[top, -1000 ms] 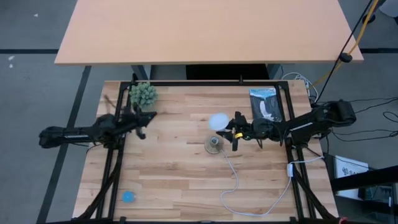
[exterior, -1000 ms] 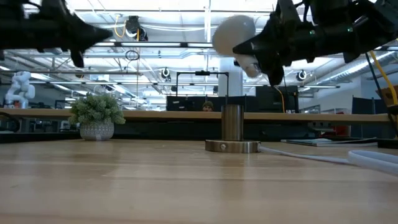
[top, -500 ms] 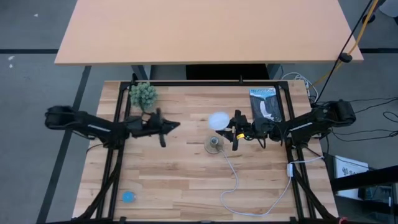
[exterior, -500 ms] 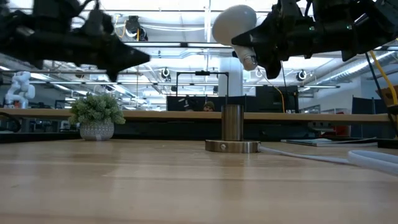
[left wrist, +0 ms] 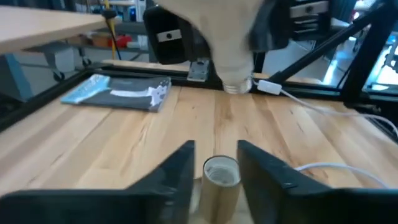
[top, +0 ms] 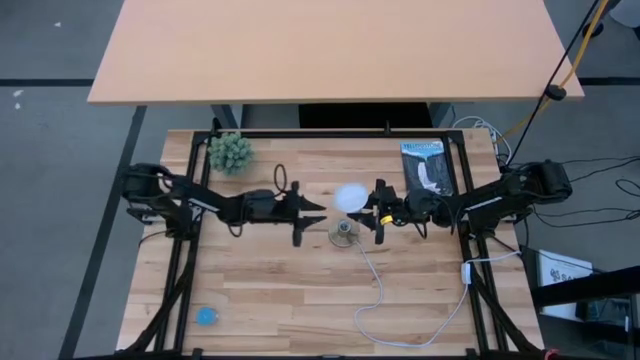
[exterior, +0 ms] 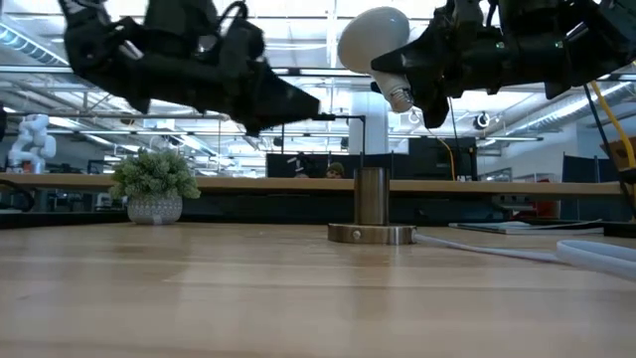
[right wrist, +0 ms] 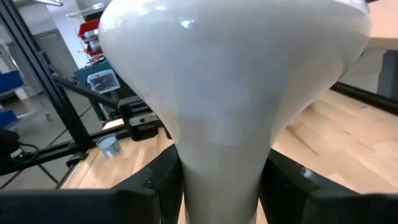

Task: Screw lightbulb
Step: Insert the white light bulb into the gold lamp

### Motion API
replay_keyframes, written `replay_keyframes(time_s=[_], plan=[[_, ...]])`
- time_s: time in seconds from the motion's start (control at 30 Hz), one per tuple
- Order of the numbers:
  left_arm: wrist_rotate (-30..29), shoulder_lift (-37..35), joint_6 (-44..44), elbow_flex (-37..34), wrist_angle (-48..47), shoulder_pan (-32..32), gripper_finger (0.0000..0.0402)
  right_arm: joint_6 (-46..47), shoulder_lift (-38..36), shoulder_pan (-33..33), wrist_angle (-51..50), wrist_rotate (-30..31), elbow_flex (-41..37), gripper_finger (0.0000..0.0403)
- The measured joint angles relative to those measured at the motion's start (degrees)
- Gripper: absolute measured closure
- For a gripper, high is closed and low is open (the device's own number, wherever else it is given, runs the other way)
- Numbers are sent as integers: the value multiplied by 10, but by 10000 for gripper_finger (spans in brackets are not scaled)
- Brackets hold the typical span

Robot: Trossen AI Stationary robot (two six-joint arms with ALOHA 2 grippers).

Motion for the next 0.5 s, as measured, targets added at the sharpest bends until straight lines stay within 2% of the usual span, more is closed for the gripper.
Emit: replay_keyframes(time_s=[0.13,0.23,0.33,0.5], plan=[[-1,22,-15,33,0,-7,194,0,0,0,-12,-1,0,241],[-2,23,-15,51,1,-8,160,-1,0,0,-15,-1,0,241],[-2,23,-16,60,1,-7,143,-4,0,0,-23,-1,0,241],[-2,23,-13,67,-2,-7,142,-9,0,4,-43,-3,0,241]])
